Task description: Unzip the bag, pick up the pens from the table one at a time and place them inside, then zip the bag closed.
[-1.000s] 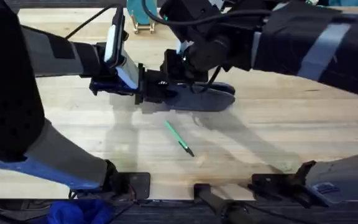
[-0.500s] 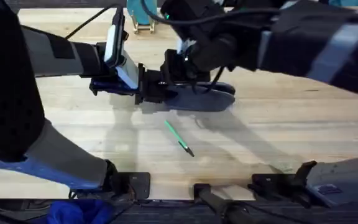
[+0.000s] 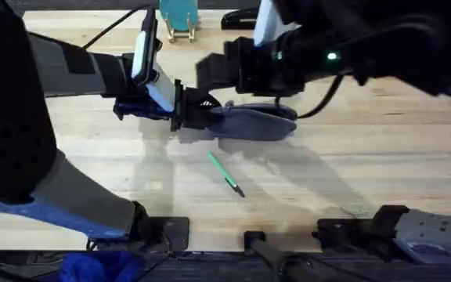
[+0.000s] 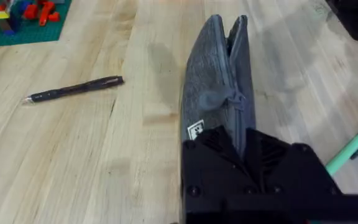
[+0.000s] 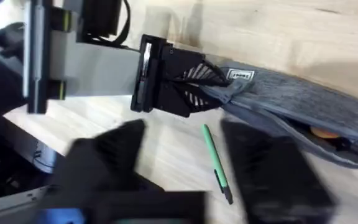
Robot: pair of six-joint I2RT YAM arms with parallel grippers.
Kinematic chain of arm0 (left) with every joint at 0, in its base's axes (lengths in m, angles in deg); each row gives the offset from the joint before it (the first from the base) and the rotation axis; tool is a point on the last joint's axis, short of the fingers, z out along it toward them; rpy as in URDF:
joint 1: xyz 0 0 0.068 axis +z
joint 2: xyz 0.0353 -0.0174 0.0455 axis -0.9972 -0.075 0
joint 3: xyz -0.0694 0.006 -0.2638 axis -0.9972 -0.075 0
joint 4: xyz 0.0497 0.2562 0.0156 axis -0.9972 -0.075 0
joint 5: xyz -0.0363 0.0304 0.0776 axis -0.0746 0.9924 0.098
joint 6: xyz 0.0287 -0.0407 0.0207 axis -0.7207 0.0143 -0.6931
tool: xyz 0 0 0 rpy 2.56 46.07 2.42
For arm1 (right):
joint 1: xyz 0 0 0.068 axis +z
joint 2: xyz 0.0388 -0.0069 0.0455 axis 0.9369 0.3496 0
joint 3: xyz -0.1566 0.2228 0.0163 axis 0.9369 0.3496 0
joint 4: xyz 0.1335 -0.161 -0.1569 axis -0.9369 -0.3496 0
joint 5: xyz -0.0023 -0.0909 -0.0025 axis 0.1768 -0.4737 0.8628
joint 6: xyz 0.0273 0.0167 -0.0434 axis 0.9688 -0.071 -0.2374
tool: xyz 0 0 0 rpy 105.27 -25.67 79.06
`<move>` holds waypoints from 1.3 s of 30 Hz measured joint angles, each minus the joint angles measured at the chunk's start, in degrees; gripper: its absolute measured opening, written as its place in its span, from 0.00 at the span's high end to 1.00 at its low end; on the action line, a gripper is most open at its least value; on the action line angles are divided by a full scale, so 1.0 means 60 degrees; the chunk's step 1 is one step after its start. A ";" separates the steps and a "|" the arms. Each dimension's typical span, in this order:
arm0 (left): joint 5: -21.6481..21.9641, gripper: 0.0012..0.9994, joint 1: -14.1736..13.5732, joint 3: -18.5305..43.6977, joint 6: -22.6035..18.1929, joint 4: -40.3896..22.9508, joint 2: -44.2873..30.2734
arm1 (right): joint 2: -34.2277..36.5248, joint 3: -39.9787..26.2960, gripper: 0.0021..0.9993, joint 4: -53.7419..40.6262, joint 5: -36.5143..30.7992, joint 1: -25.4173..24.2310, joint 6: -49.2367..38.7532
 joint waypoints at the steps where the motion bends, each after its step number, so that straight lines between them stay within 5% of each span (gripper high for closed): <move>1: 0.0000 0.96 0.0000 0.0000 0.0001 0.0000 0.0000 | -0.0088 0.0000 0.11 -0.0047 0.0000 0.0000 -0.0004; 3: 0.0004 0.96 0.0000 0.0000 0.0002 0.0000 0.0000 | -0.0221 0.0000 0.01 -0.0112 0.0004 0.0000 -0.0051; 21: 0.0004 0.94 0.0000 0.0000 0.0001 -0.0030 0.0000 | -0.0543 0.0000 0.00 -0.0678 -0.0160 0.0000 -0.0423; 24: -0.0001 0.81 0.0000 0.0000 -0.0003 -0.0038 0.0001 | -0.0565 0.0000 0.00 -0.0794 -0.0339 -0.0011 -0.0507; 29: -0.0035 0.11 -0.0025 0.0000 0.0003 -0.0069 0.0000 | -0.0715 0.0000 0.00 -0.0943 -0.0514 -0.0101 -0.0580; 30: -0.0040 0.03 -0.0025 0.0000 0.0023 -0.0073 0.0003 | -0.0729 0.0000 0.00 -0.0980 -0.0527 -0.0144 -0.0599; 39: -0.0031 0.00 -0.0025 0.0062 0.0021 -0.0456 0.0005 | -0.0737 0.0000 0.00 -0.1173 -0.0563 -0.0453 -0.0674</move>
